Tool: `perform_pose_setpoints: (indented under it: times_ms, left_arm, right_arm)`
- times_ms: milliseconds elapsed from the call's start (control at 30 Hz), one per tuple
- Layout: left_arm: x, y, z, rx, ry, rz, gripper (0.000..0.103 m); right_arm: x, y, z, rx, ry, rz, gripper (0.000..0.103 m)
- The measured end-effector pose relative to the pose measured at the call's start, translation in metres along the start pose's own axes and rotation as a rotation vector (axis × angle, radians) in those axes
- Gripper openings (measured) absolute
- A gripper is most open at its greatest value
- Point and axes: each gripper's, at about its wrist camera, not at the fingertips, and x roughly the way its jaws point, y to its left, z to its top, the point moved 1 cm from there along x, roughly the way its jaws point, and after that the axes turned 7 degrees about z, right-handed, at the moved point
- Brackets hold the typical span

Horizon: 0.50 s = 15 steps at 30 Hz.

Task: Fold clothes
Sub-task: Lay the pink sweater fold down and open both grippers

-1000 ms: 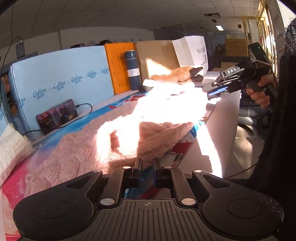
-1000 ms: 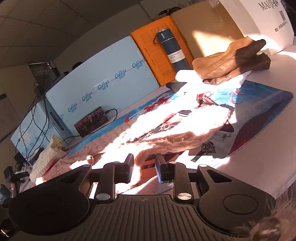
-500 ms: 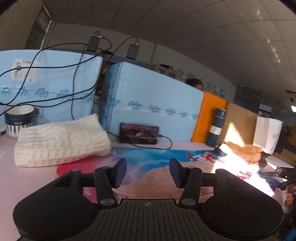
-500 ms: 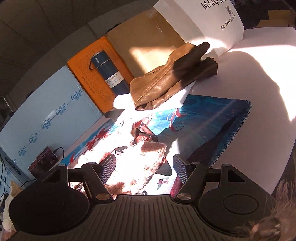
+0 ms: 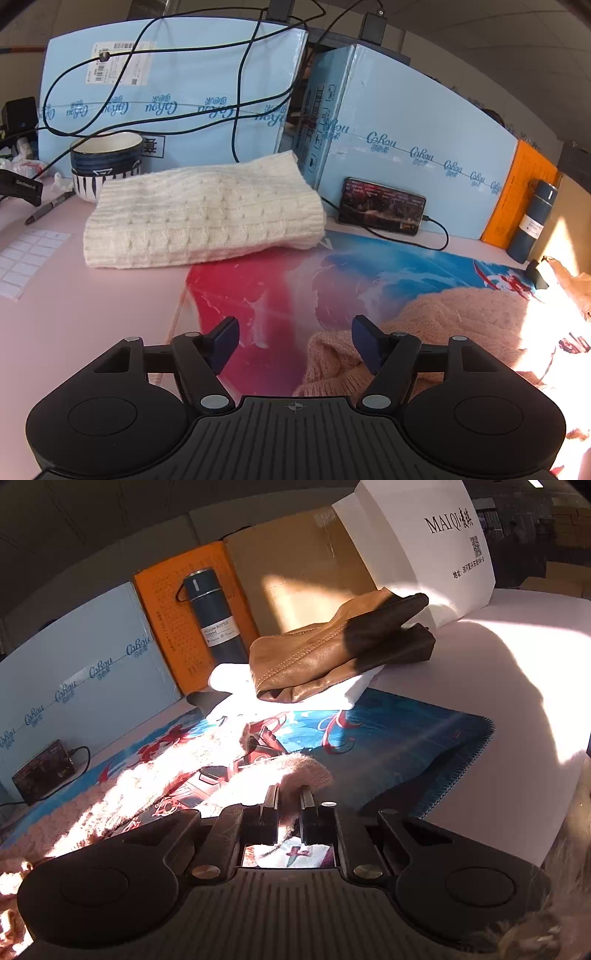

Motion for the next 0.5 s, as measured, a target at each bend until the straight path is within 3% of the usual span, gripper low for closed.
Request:
perform_pose_setpoints:
  times_ms: [33, 67, 133, 233, 267, 367, 500]
  left_arm:
    - [0.002, 0.000, 0.001, -0.003, 0.004, 0.002, 0.075]
    - [0.005, 0.000, 0.001, -0.004, 0.011, 0.001, 0.076]
    - [0.011, -0.002, 0.002, -0.006, 0.026, -0.005, 0.076]
    - [0.019, -0.010, 0.003, 0.021, 0.051, -0.036, 0.076]
    - [0.021, -0.014, 0.002, 0.037, 0.058, -0.052, 0.076]
    - [0.025, -0.024, -0.001, 0.078, 0.082, -0.089, 0.076]
    - [0.025, -0.031, -0.006, 0.124, 0.102, -0.127, 0.075]
  right_arm:
    - [-0.001, -0.002, 0.002, 0.007, -0.008, -0.015, 0.018]
    - [-0.002, -0.003, 0.005, 0.013, -0.018, -0.031, 0.037]
    - [-0.006, -0.001, 0.014, 0.016, -0.060, -0.053, 0.061]
    - [-0.005, 0.010, 0.032, 0.009, -0.087, 0.021, 0.067]
    - [0.001, 0.015, 0.037, 0.011, -0.064, 0.059, 0.074]
    - [0.021, 0.030, 0.049, 0.019, 0.010, 0.164, 0.075]
    - [0.062, 0.051, 0.050, 0.006, 0.138, 0.176, 0.076]
